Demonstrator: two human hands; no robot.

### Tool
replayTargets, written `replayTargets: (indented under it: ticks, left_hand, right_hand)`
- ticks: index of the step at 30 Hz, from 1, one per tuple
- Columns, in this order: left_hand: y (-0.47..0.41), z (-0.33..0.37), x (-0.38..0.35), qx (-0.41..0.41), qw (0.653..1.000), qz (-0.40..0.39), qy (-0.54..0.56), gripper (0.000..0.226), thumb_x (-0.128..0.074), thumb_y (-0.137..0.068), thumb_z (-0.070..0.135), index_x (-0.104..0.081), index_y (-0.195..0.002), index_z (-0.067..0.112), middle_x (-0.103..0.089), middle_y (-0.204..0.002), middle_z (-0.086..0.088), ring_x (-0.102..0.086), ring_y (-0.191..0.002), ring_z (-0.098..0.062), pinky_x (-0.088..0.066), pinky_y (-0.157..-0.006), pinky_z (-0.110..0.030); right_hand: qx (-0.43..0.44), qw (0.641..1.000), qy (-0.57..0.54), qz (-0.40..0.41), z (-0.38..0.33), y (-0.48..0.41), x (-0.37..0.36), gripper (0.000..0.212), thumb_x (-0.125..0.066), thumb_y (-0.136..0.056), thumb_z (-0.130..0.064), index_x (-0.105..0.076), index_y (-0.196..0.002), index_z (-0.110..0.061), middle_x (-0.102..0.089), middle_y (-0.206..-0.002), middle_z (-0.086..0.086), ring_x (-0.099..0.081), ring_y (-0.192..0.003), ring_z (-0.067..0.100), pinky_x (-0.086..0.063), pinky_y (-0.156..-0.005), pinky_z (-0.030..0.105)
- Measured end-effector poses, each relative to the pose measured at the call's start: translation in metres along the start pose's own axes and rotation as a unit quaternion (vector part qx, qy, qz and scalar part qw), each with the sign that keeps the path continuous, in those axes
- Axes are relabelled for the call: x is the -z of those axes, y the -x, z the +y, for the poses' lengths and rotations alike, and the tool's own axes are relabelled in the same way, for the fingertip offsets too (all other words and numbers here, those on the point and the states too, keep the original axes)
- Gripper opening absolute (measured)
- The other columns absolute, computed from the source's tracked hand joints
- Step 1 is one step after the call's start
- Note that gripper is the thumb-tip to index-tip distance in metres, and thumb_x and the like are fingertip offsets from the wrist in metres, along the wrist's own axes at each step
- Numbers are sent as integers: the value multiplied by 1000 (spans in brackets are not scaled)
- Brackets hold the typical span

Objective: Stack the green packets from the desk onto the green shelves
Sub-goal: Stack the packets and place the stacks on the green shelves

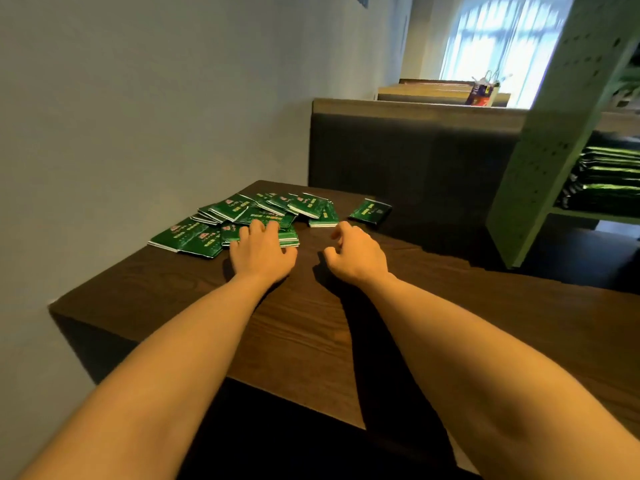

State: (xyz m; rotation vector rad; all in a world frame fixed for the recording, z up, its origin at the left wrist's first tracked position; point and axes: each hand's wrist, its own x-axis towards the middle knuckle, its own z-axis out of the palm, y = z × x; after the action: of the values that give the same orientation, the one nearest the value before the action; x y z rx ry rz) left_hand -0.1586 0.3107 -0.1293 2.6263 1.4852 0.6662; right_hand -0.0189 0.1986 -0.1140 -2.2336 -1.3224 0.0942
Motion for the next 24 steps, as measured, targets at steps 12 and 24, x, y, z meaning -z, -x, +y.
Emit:
replayTargets:
  ticks: [12,24]
  left_hand:
    - [2,-7,-15,-23,999,-38,12,54,-50,-93,51,-55,-138,22,-39,-154,-6,-31,-143,-25,-28,-110,-47]
    - [7,-7,-8,-101,985,-87,110,36,-52,-94,40,-67,-127,35,-51,-141,13,-60,-108,-15,-49,-92,-35]
  right_hand:
    - [-32,999,-39,18,11,-9,-21,45,-60,-97,-39,-55,-136,-18,-61,-133,7,-60,-118,27,-53,-94,42]
    - [-75,997,-26,-7,9,-20,-23,61,-45,-100,-58,-53,-150,-22,-51,-150,6,-54,-133,30,-47,-102,44]
